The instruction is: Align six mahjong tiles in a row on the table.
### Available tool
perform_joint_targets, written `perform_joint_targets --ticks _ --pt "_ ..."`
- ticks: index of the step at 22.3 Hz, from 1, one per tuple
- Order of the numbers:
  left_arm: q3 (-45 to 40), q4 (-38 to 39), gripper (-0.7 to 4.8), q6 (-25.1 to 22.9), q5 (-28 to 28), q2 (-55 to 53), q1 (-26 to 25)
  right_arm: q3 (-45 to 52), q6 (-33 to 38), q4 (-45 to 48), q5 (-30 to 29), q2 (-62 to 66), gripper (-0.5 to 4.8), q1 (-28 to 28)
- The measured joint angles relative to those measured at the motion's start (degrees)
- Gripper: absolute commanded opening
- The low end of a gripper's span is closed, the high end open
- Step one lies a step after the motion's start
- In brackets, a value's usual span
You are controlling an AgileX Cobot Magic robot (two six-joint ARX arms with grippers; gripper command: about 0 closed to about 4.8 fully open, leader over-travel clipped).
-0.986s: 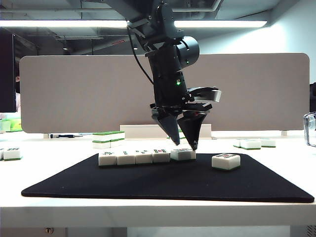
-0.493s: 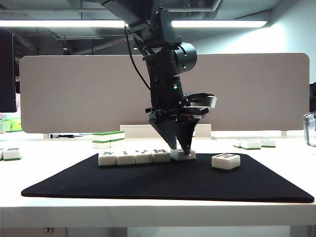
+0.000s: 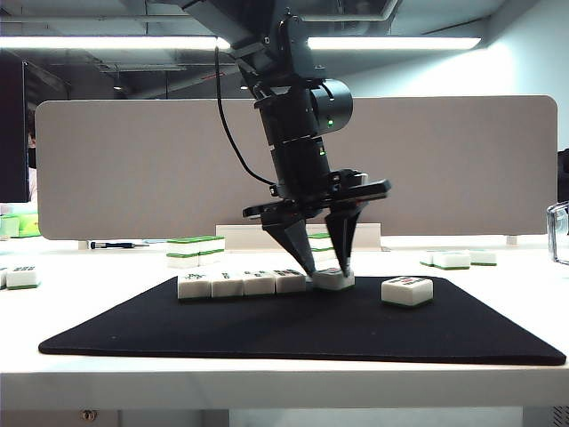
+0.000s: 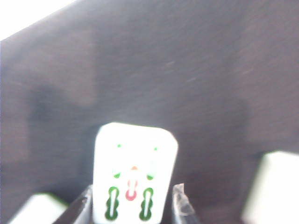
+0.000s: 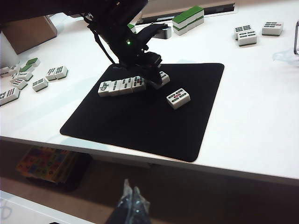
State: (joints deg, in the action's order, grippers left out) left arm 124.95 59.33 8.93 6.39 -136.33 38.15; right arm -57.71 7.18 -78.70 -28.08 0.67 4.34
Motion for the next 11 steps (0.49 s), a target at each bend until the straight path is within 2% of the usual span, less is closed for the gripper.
perform_joint_targets --ticks 4,11 --pt "-0.09 -0.33 2.10 3.91 6.12 0.00 0.02 -0.02 0.00 0.00 0.00 0.00 -0.01 0.00" --pt "-0.07 0.42 2.10 4.83 7.52 0.85 0.09 0.00 -0.02 0.00 0.00 0.00 -0.01 0.00"
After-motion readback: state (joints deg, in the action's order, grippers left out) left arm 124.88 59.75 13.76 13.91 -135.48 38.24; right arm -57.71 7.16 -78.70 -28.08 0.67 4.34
